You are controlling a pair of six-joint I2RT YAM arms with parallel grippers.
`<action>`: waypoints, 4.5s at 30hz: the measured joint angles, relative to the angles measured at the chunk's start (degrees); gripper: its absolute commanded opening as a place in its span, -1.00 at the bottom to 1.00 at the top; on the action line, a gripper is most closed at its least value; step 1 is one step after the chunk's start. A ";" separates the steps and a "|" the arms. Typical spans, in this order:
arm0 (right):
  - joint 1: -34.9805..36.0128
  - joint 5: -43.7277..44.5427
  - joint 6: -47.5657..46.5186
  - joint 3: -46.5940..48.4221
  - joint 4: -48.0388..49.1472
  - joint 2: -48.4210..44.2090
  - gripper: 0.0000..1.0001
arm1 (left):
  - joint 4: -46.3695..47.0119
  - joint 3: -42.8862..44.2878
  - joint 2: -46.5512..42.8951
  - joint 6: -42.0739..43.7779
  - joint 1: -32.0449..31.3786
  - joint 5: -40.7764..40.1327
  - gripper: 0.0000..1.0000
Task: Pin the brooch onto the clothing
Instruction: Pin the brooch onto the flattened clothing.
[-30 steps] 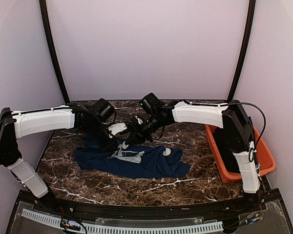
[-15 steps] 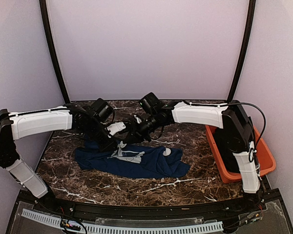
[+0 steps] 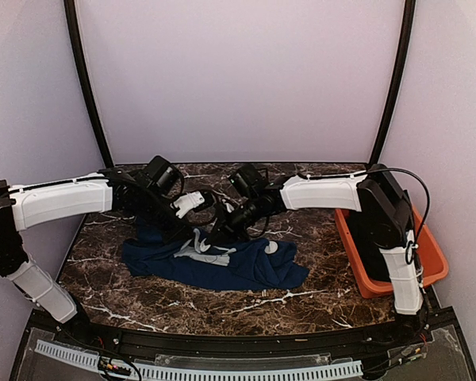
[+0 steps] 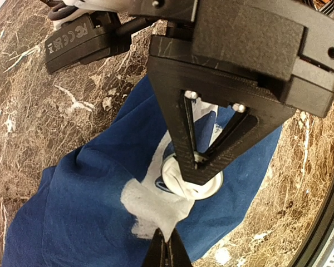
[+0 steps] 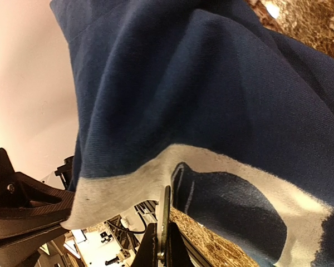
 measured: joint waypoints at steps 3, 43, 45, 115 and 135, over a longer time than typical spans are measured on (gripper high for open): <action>-0.02 -0.04 0.13 0.00 0.59 -0.35 -1.00 | 0.07 0.00 0.00 0.00 0.00 0.37 -0.99; -0.90 -0.85 1.38 0.00 2.91 -1.92 -1.00 | 0.04 0.00 0.00 0.02 0.00 1.88 -0.99; -0.68 -0.92 1.22 0.02 2.91 -1.92 -1.00 | 0.04 0.00 0.02 0.02 0.00 1.88 -0.99; 0.20 -4.00 -12.35 3.34 -4.11 -1.07 -1.00 | -0.66 0.04 0.02 0.07 -0.02 2.95 -0.61; 0.26 -6.36 -12.31 2.82 -3.54 -1.07 -1.00 | 1.75 0.02 -2.49 -0.07 0.61 8.37 -0.25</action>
